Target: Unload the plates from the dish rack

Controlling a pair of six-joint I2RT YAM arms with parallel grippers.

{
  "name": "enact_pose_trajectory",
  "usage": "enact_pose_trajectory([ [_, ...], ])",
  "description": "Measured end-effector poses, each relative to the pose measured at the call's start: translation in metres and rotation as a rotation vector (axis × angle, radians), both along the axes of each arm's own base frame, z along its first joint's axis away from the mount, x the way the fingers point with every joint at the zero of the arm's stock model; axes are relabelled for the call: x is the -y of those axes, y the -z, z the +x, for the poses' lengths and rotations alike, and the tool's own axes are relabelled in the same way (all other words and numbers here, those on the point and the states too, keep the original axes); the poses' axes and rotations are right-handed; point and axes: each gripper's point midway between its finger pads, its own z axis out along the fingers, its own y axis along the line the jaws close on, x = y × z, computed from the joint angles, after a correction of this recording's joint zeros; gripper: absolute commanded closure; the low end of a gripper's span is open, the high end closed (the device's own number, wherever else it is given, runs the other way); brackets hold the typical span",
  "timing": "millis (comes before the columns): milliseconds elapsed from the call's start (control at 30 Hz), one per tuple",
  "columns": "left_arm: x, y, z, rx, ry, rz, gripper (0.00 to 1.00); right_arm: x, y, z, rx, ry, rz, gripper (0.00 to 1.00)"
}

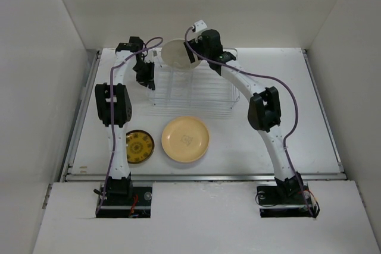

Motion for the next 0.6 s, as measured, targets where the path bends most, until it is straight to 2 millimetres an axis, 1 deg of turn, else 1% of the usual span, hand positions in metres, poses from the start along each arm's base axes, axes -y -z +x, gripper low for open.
enact_pose_trajectory([
  [67,-0.005,0.0,-0.001,-0.006,-0.003,-0.001,1.0,-0.003,0.008,0.006,0.008,-0.019,0.004,0.19],
  [100,-0.008,0.0,-0.002,-0.01,-0.004,-0.002,1.0,-0.005,0.009,0.008,0.019,-0.027,0.011,0.32],
  [133,-0.01,0.0,-0.003,-0.013,-0.005,-0.004,1.0,-0.006,0.008,0.011,0.032,-0.034,0.014,0.38],
  [167,-0.012,0.0,-0.003,-0.016,-0.005,-0.005,1.0,-0.008,0.006,0.013,0.043,-0.038,0.024,0.52],
  [200,-0.013,0.0,-0.004,-0.018,-0.006,-0.008,1.0,-0.009,0.004,0.014,0.055,-0.043,0.029,0.73],
  [233,-0.014,0.0,-0.004,-0.02,-0.007,-0.011,1.0,-0.011,0.001,0.015,0.068,-0.048,0.033,0.8],
  [300,-0.014,0.0,-0.005,-0.023,-0.005,-0.018,1.0,-0.012,-0.004,0.017,0.09,-0.054,0.035,0.89],
  [333,-0.014,0.0,-0.005,-0.026,-0.006,-0.018,1.0,-0.013,-0.007,0.018,0.102,-0.056,0.035,1.0],
  [433,-0.016,0.0,-0.008,-0.038,-0.007,-0.024,1.0,-0.007,-0.002,0.019,0.101,-0.051,0.002,1.0],
  [600,-0.014,-0.001,-0.008,-0.044,-0.019,-0.051,1.0,-0.006,0.002,0.019,0.112,-0.046,0.004,1.0],
])
